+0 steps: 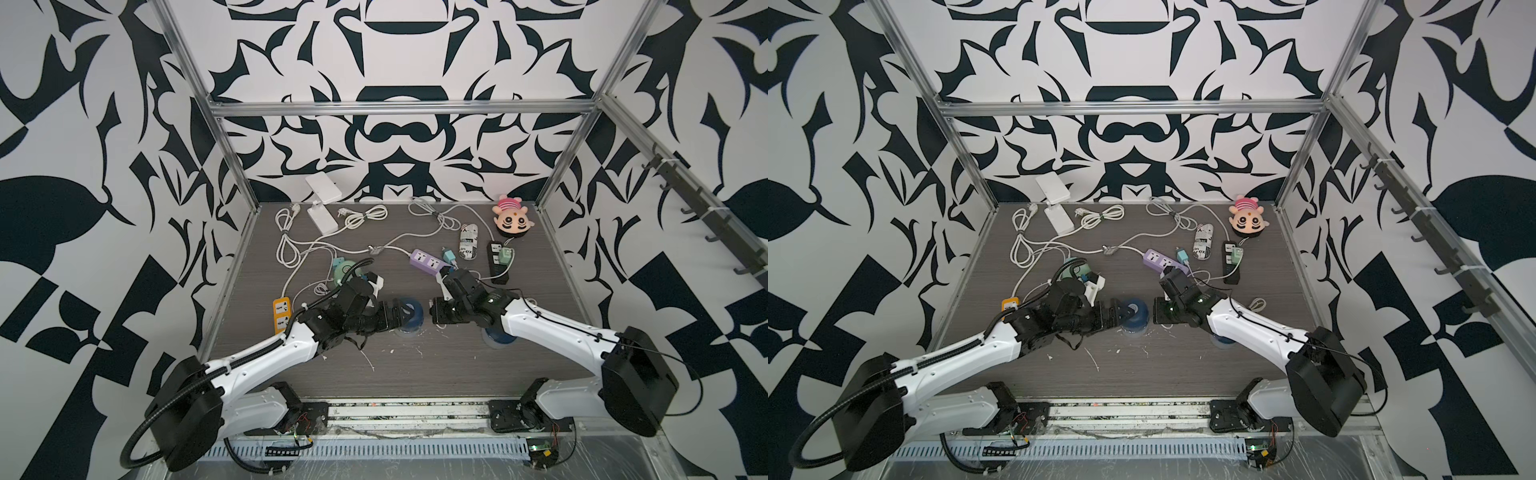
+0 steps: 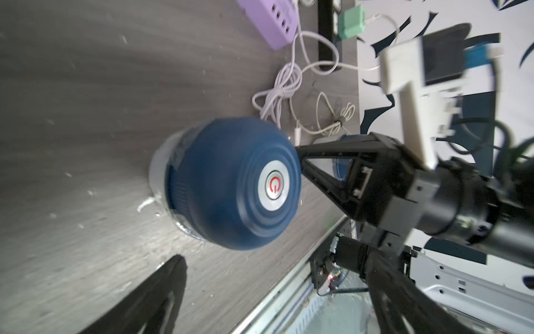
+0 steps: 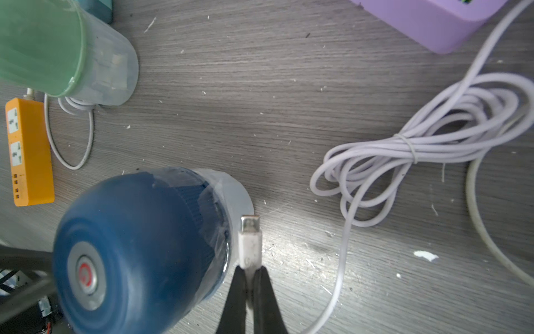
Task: Charge the cordless meat grinders
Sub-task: Move the cordless meat grinder to the center of the board.
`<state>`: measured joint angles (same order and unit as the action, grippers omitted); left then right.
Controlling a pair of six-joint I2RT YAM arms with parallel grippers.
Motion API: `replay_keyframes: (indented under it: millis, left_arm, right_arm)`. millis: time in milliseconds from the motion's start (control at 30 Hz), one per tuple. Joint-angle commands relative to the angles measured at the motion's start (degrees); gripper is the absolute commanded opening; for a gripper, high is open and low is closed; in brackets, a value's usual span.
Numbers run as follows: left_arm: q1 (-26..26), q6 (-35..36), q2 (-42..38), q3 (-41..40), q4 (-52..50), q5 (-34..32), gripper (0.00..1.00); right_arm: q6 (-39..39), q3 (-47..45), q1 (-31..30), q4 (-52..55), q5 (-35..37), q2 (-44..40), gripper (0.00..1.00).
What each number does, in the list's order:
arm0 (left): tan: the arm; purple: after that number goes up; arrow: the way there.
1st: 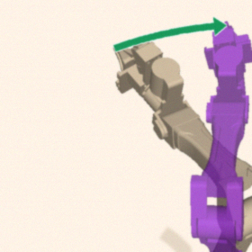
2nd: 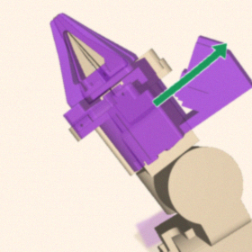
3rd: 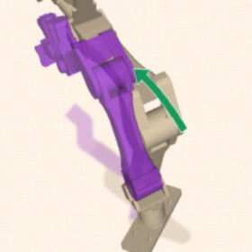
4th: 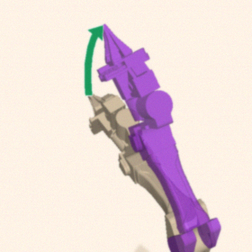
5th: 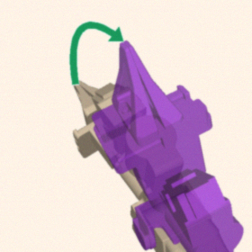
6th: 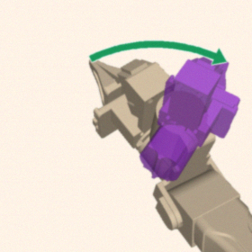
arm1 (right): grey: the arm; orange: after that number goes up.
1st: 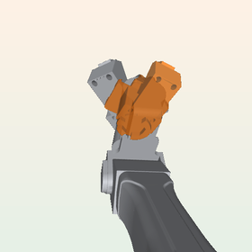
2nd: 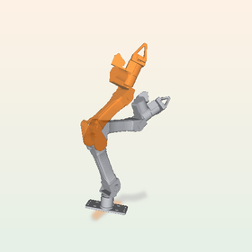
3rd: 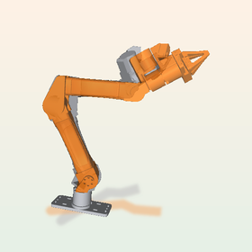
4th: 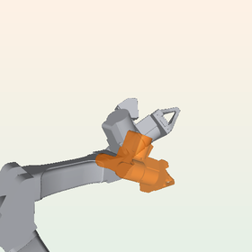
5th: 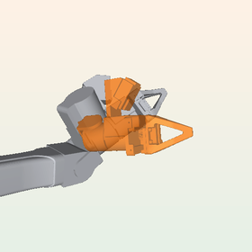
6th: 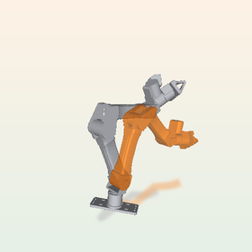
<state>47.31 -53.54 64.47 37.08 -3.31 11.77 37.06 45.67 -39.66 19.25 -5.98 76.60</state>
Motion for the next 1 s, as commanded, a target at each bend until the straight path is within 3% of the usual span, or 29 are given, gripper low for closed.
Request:
replay_keyframes:
  millis: [0,133,400,633,733,967]
  left_arm:
    - [-0.02,5.69,-3.33,-4.82,0.46,-8.13,0.99]
    - [-0.72,8.42,-2.70,-6.62,0.90,-9.11,0.99]
    - [-0.68,16.68,-9.87,-17.57,15.97,-9.24,0.98]
    - [-0.64,23.17,-17.82,-20.60,12.48,-11.82,0.99]
    - [-0.64,25.68,-18.15,-20.77,11.20,-12.07,0.99]
    - [-0.26,27.88,-13.33,-23.75,19.07,-15.12,0.99]
  right_arm:
    - [-0.94,-0.27,0.39,-0.25,0.23,0.33,0.00]
    - [-0.86,0.12,0.46,-1.16,-0.34,2.05,0.00]
    - [-0.20,1.74,0.47,-2.39,-2.96,5.58,0.00]
    - [1.52,6.50,-0.70,-3.34,-4.99,8.15,0.00]
    - [1.29,9.48,-1.36,-3.00,-5.22,10.39,0.00]
    - [1.13,12.65,-1.89,-2.96,-5.23,14.45,0.00]
